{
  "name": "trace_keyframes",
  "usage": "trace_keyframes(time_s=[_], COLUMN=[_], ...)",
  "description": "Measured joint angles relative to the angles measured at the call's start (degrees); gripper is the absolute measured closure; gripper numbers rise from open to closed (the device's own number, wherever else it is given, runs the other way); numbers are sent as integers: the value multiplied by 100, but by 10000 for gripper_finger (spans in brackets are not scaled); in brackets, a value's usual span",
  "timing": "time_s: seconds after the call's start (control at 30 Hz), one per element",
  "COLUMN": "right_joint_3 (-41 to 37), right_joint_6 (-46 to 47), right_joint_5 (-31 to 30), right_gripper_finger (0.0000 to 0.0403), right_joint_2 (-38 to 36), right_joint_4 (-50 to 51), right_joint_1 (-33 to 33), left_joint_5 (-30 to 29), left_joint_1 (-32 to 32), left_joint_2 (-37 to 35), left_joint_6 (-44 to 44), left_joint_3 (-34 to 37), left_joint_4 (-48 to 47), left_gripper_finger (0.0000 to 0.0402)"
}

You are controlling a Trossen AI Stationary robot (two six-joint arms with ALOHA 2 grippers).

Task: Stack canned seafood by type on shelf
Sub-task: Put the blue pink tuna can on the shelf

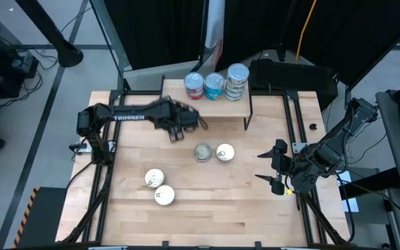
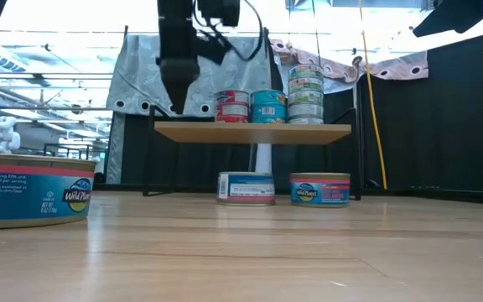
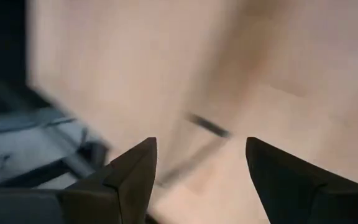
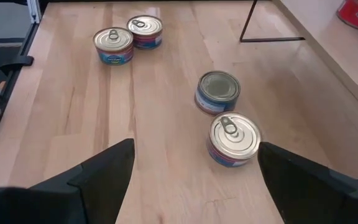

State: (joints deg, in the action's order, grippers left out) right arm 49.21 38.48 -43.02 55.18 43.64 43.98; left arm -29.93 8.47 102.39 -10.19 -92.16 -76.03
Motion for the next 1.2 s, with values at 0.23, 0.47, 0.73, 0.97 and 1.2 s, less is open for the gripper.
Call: trace_keyframes(time_s=[0.23,0.47,0.73,0.97,1.2], right_joint_3=[0,0,-2,-2,-2], right_joint_6=[-175,-339,-496,-963,-1285], right_joint_5=[-47,-41,-42,-37,-38], right_gripper_finger=[71,71,84,124,166], right_joint_2=[133,647,1016,1340,1626], right_joint_4=[-2,-4,-71,-501,-658], right_joint_1=[-1,-4,-217,-519,-791], left_joint_5=[427,-96,-191,-319,-174], left_joint_1=[-1565,-2226,-2164,-1972,-1908], left_joint_2=[32,50,52,109,103], left_joint_6=[-12,54,-147,-188,-14], left_joint_3=[114,1344,2314,2850,2947], left_joint_4=[1170,3773,5062,5499,5703], left_gripper_finger=[155,155,163,262,390])
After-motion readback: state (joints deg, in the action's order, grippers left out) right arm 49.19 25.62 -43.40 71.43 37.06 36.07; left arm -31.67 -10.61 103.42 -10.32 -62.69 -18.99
